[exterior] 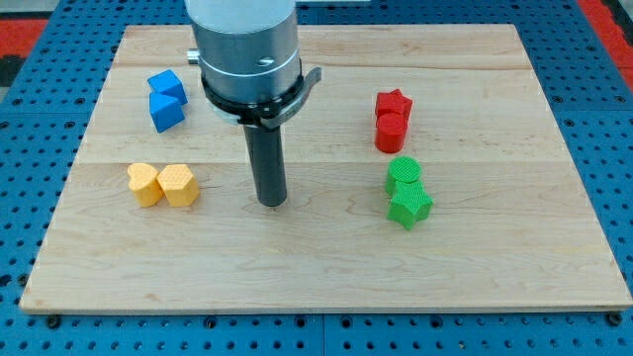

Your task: Push the red star along with the red circle to the centre right

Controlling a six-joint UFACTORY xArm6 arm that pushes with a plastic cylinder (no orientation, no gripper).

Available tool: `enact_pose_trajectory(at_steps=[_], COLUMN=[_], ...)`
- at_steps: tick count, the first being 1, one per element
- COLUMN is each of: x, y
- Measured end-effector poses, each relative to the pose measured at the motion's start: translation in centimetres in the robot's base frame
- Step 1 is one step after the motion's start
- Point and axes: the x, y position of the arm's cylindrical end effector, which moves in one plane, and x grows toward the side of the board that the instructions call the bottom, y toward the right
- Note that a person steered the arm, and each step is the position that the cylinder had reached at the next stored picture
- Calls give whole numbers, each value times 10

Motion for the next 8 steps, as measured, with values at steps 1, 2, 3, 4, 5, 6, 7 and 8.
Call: enact_pose_trajectory(at_steps=[1, 2, 3, 4, 5, 6, 7, 8], x=[0, 0, 0, 0, 0, 0, -7, -45], y=[6, 21, 31, 42, 45, 49, 99, 101])
